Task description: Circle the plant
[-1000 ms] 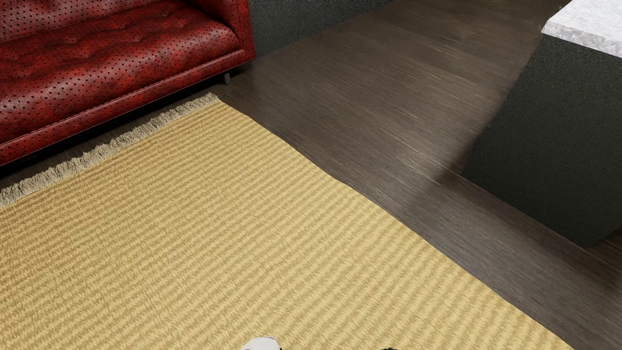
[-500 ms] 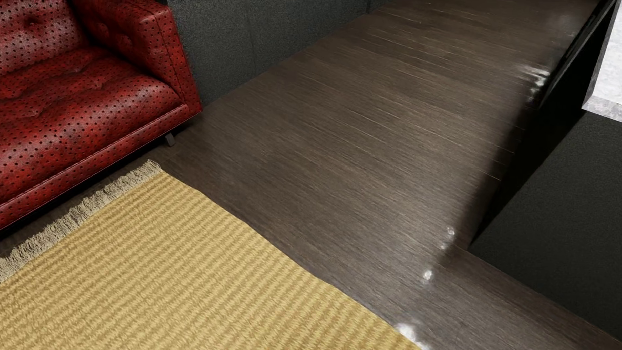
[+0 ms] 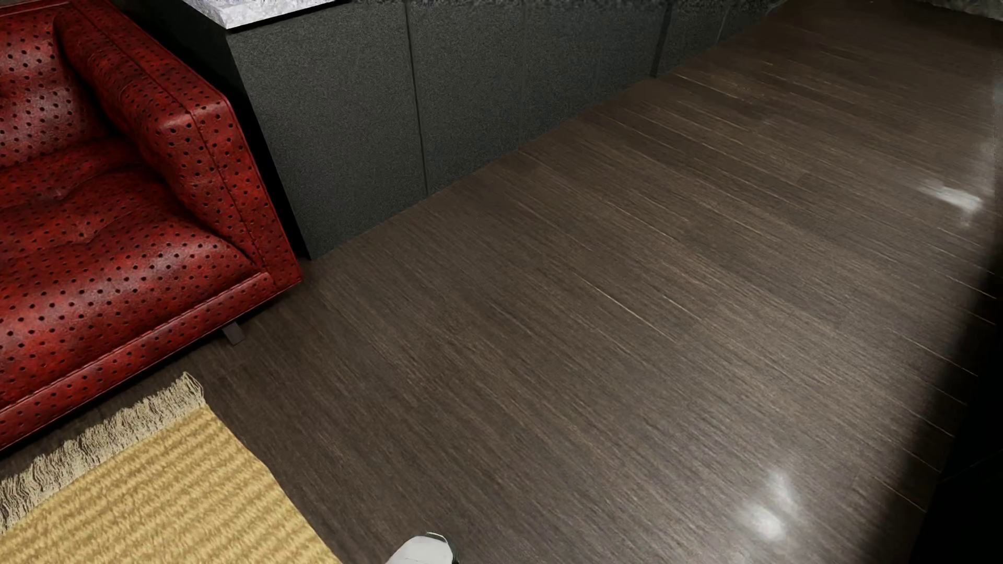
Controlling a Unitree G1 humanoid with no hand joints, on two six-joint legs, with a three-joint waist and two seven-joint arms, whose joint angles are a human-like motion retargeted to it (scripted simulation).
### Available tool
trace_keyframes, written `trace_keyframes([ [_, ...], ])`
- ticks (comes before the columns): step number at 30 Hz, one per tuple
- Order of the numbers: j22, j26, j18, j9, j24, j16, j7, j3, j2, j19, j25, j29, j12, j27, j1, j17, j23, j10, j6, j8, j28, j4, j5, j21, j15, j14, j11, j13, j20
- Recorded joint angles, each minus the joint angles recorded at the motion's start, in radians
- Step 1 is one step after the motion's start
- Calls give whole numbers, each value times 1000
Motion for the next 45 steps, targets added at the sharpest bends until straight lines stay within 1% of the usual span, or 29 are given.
trace_keyframes([
  [1,14,0,0,7,0,8,0,33,34,0,0,0,9,0,-6,7,-26,93,-24,0,0,-13,-16,-32,34,51,78,14,-2],
  [2,33,0,0,4,0,0,0,46,4,0,0,0,15,0,-23,16,-43,199,-56,0,0,-36,-39,-84,178,73,229,14,30],
  [3,74,0,0,14,0,2,0,41,-56,0,0,0,-1,0,18,41,2,260,-82,0,0,-44,-53,-31,387,37,436,21,-2],
  [5,103,0,0,30,0,-21,0,-44,-252,0,0,0,-26,0,128,58,24,271,-82,0,0,-40,-76,34,572,-41,732,17,-14],
  [7,60,0,0,38,0,-38,0,-139,-466,0,0,0,-33,0,308,91,85,175,-47,0,0,-1,-72,49,577,-78,705,36,-30],
  [10,-92,0,0,29,0,-21,0,-319,-715,0,0,0,-23,0,567,77,87,36,8,0,0,35,-83,83,613,-179,337,120,-46],
  [11,-136,0,0,26,0,-4,0,-377,-777,0,0,0,-32,0,638,66,89,12,7,0,0,34,-99,79,532,-206,205,145,-38],
  [13,-169,0,0,16,0,33,0,-499,-856,0,0,0,-73,0,738,51,127,3,13,0,0,35,-160,77,228,-234,36,197,-55],
  [14,-162,0,0,20,0,38,0,-551,-873,0,0,0,-94,0,785,37,146,10,27,0,0,48,-196,85,181,-207,26,226,-57],
  [15,-146,0,0,11,0,37,0,-577,-916,0,0,0,-106,0,820,34,179,24,48,0,0,70,-206,86,370,-138,69,253,-48],
  [16,-133,0,0,1,0,29,0,-568,-972,0,0,0,-105,0,825,32,208,71,79,0,0,97,-178,118,598,-17,170,265,-22],
  [17,-104,0,0,-6,0,13,0,-543,-985,0,0,0,-99,0,784,33,242,173,121,0,0,123,-118,156,649,143,251,256,-10],
  [18,-66,0,0,-1,0,5,0,-507,-943,0,0,0,-91,0,722,33,256,324,123,0,0,105,-76,180,605,257,297,240,-14],
  [19,-45,0,0,3,0,3,0,-473,-892,0,0,0,-94,0,613,33,240,504,128,0,0,94,-25,157,567,256,318,227,-39],
  [22,-25,0,0,44,0,-10,0,-334,-564,0,0,0,-79,0,316,40,141,794,105,0,0,24,92,102,414,-83,195,147,-85],
  [25,-36,0,0,67,0,-12,0,-153,-214,0,0,0,-44,0,119,26,-53,469,42,0,0,-36,40,-28,196,-136,18,68,-93],
  [28,-56,0,0,33,0,-12,0,-39,-17,0,0,0,-18,0,20,14,-179,-38,32,0,0,15,-4,-94,-5,-84,-60,-54,-70],
  [30,-48,0,0,14,0,-14,0,4,91,0,0,0,-2,0,-43,9,-232,-43,33,0,0,43,-57,-132,-34,-111,-47,-85,-59],
  [32,12,0,0,-8,0,-17,0,29,134,0,0,0,-4,0,-101,31,-227,164,1,0,0,10,-111,-167,110,-29,81,-52,-63],
  [33,62,0,0,-18,0,-20,0,21,114,0,0,0,-10,0,-97,57,-172,265,-36,0,0,-38,-143,-158,288,-19,214,-27,-71],
  [34,101,0,0,-7,0,-22,0,-2,62,0,0,0,-27,0,-38,67,-121,318,-43,0,0,-73,-151,-127,473,-63,394,-2,-81],
  [35,123,0,0,-3,0,-32,0,-23,-49,0,0,0,-46,0,25,68,-62,325,-43,0,0,-106,-152,-65,552,-111,619,2,-74],
  [37,76,0,0,10,0,-36,0,-116,-273,0,0,0,-72,0,222,68,32,221,-13,0,0,-130,-117,40,460,-137,894,21,-81],
  [39,-7,0,0,24,0,-32,0,-243,-454,0,0,0,-98,0,421,65,107,101,31,0,0,-127,-70,85,490,-131,809,85,-70],
  [41,-104,0,0,29,0,-17,0,-342,-601,0,0,0,-140,0,565,49,137,24,57,0,0,-110,-61,110,650,-126,446,154,-51],
  [42,-151,0,0,25,0,-8,0,-384,-642,0,0,0,-165,0,626,46,141,-6,60,0,0,-102,-70,97,642,-135,236,188,-32],
  [43,-184,0,0,17,0,2,0,-414,-666,0,0,0,-196,0,673,45,148,-25,56,0,0,-102,-83,101,432,-148,56,212,-24],
  [44,-218,0,0,9,0,11,0,-436,-685,0,0,0,-220,0,720,45,153,-28,49,0,0,-97,-105,112,122,-154,-12,235,-6],
  [45,-237,0,0,-16,0,12,0,-476,-728,0,0,0,-229,0,721,56,192,7,56,0,0,-62,-124,104,-8,-154,0,247,22],
])
